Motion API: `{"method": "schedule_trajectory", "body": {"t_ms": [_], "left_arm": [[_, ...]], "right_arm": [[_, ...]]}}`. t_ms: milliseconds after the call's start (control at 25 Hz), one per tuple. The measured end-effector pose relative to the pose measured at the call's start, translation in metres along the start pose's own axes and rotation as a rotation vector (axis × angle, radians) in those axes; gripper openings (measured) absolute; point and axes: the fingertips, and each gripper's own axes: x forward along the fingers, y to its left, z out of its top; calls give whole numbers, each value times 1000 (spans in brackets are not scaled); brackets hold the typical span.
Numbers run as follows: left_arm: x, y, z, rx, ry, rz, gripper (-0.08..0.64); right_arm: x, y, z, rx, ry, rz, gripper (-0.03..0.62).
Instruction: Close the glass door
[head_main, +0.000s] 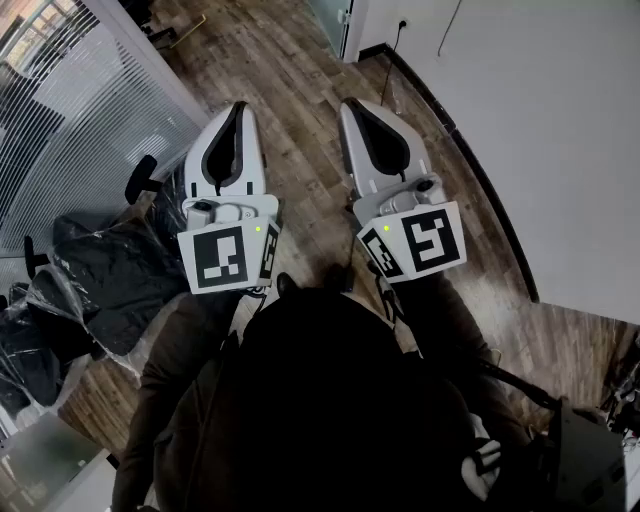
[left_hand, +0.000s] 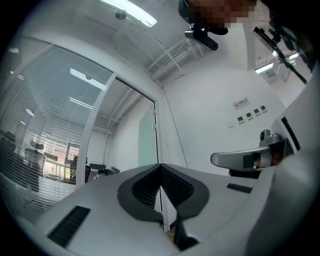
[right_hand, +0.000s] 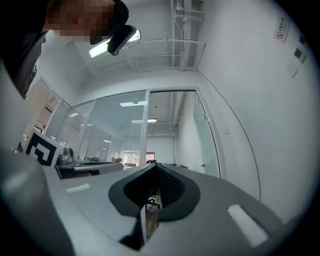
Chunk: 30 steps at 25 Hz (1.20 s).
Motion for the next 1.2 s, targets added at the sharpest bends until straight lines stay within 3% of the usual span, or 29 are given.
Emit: {"method": "schedule_trajectory", "body": {"t_ms": [320, 640, 920, 1200], "left_arm": [[8, -23, -10, 5, 10, 10, -3], [46, -27, -35, 1, 43, 64, -4], [102, 16, -74, -2, 68, 99, -4], [237, 105, -123, -22, 63, 117, -3]], "right_arm": [[-13, -22, -7, 7, 4, 9, 0], [11, -62, -23, 18, 20, 56, 2], [85, -84, -51, 17, 23, 107, 2], [241, -141, -91, 4, 37, 121, 1]]}}
